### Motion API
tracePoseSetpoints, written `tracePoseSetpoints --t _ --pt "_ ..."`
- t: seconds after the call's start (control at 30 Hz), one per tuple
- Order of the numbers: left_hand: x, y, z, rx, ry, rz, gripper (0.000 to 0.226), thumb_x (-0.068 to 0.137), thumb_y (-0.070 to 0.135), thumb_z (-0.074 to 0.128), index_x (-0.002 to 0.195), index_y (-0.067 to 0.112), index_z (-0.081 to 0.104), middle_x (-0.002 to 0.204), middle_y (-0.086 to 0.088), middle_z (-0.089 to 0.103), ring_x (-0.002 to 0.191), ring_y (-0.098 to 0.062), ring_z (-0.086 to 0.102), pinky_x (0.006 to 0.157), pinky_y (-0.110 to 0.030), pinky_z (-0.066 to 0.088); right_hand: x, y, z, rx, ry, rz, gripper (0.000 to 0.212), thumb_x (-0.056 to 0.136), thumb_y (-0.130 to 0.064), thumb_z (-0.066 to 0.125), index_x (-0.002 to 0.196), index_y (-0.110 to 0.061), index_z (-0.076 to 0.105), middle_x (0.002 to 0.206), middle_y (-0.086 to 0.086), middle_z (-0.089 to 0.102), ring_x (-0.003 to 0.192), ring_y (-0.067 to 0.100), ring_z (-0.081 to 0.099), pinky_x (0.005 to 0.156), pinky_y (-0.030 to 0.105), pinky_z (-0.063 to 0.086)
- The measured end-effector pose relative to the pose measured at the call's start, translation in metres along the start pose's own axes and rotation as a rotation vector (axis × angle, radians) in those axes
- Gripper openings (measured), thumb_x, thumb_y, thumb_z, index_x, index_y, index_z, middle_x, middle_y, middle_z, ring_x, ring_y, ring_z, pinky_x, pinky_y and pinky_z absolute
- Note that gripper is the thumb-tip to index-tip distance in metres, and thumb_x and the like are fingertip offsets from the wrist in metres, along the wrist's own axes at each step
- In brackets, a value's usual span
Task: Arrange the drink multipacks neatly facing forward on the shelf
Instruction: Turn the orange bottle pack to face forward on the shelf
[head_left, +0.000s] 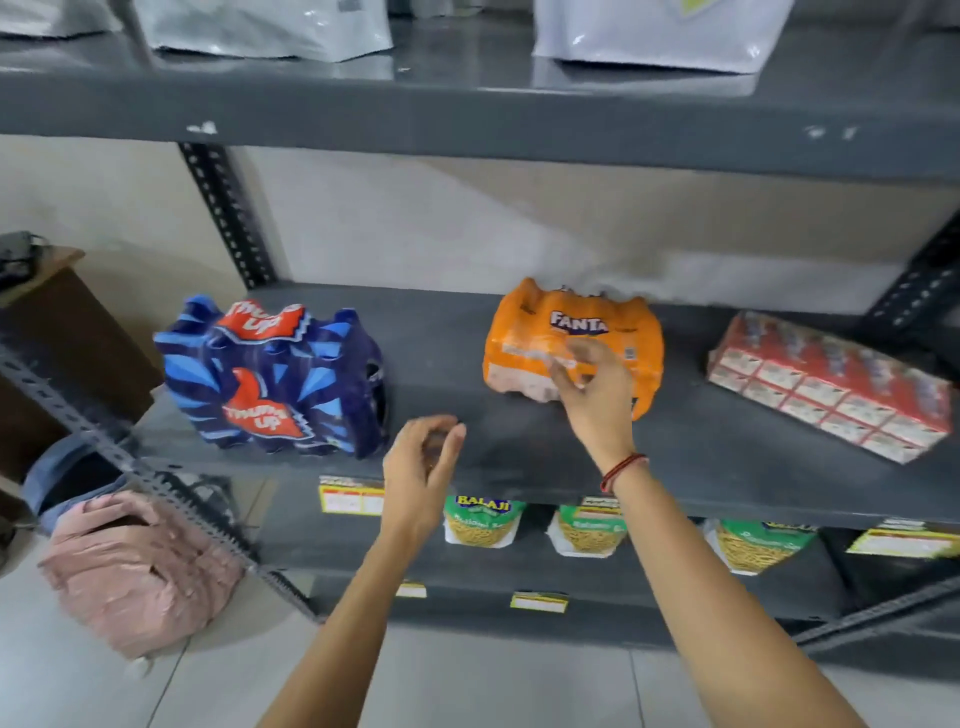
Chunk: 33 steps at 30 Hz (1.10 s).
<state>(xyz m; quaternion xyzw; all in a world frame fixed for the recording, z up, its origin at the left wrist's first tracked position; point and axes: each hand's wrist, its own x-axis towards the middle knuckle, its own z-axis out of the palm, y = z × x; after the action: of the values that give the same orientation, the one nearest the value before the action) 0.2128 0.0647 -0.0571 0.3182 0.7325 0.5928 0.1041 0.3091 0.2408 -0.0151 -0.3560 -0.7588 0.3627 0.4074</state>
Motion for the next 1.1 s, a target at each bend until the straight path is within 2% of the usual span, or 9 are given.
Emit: tracePoseSetpoints --t 0.13,0.23,0.33,0.47,0.63,0.77,0.83,1.0,1.1 --pt "0.066 0.039 0.047 0.085 -0.036 0.150 0.018 0.089 0.019 0.059 0.103 0.008 0.064 0.100 -0.006 0.065 0.085 -0.007 0.062 0.071 -0.006 0.040 0.042 0.026 -0.061 -0.196 0.199 0.024 0.026 0.083 -0.019 0.067 0.104 -0.005 0.065 0.106 0.018 0.063 0.104 0.035 0.057 0.086 0.030 0.039" --pt "0.120 0.059 0.085 0.206 -0.032 0.159 0.030 0.089 0.022 0.059 0.110 0.001 0.060 0.111 -0.021 0.061 0.104 -0.032 0.055 0.084 -0.023 0.036 0.066 0.047 -0.086 -0.336 0.067 0.169 0.054 0.084 -0.034 0.066 0.126 -0.002 0.054 0.127 0.025 0.053 0.123 0.038 0.045 0.101 0.037 0.036" --pt "0.158 0.058 0.114 0.317 -0.115 -0.167 0.054 0.084 0.042 0.057 0.118 0.000 0.055 0.119 -0.022 0.058 0.113 -0.038 0.053 0.092 -0.039 0.043 0.081 0.061 -0.089 -0.276 -0.171 0.381 0.080 0.082 -0.056 0.059 0.138 -0.002 0.040 0.141 0.023 0.044 0.131 0.037 0.041 0.106 0.041 0.034" --pt "0.167 0.038 0.120 0.274 -0.077 -0.340 0.056 0.081 0.051 0.059 0.112 0.005 0.061 0.110 -0.019 0.066 0.102 -0.037 0.061 0.084 -0.037 0.046 0.075 0.073 -0.069 0.072 -0.297 0.581 0.069 0.083 -0.061 0.052 0.130 -0.011 0.050 0.134 0.014 0.055 0.121 0.032 0.053 0.098 0.034 0.040" --pt "0.150 0.033 0.118 0.142 0.040 -0.241 0.056 0.082 0.052 0.059 0.119 0.010 0.059 0.110 -0.014 0.067 0.102 -0.032 0.063 0.089 -0.040 0.050 0.061 0.083 -0.071 0.337 -0.291 0.530 0.060 0.082 -0.048 0.063 0.131 -0.016 0.048 0.126 0.009 0.062 0.110 0.026 0.062 0.100 0.048 0.048" --pt "0.105 0.022 0.105 -0.049 0.079 -0.056 0.059 0.084 0.046 0.061 0.131 0.013 0.048 0.118 0.001 0.061 0.097 -0.009 0.061 0.071 -0.007 0.048 0.027 0.090 -0.075 0.417 -0.253 0.364 0.064 0.081 -0.034 0.070 0.137 -0.020 0.041 0.130 0.004 0.060 0.113 0.018 0.062 0.096 0.039 0.052" --pt "0.082 0.012 0.093 -0.066 0.090 0.005 0.062 0.083 0.047 0.061 0.136 0.020 0.041 0.121 0.007 0.054 0.100 -0.003 0.056 0.070 -0.002 0.045 0.008 0.096 -0.078 0.437 -0.249 0.293 0.079 0.074 -0.033 0.077 0.140 -0.023 0.036 0.133 0.000 0.057 0.117 0.013 0.058 0.095 0.031 0.052" --pt "0.041 -0.022 0.068 0.029 0.022 0.005 0.075 0.074 0.051 0.066 0.137 0.024 0.034 0.124 0.008 0.055 0.104 -0.005 0.056 0.071 -0.003 0.045 -0.012 0.110 -0.090 0.234 -0.320 0.207 0.100 0.052 -0.055 0.083 0.137 -0.034 0.033 0.135 -0.008 0.052 0.122 0.011 0.053 0.097 0.032 0.049" --pt "0.041 -0.026 0.070 0.063 -0.018 -0.019 0.071 0.078 0.044 0.066 0.137 0.019 0.036 0.127 -0.003 0.059 0.107 -0.012 0.057 0.076 -0.004 0.043 -0.011 0.113 -0.086 0.203 -0.293 0.213 0.094 0.055 -0.041 0.088 0.133 -0.026 0.039 0.132 -0.001 0.057 0.119 0.016 0.057 0.099 0.041 0.051"
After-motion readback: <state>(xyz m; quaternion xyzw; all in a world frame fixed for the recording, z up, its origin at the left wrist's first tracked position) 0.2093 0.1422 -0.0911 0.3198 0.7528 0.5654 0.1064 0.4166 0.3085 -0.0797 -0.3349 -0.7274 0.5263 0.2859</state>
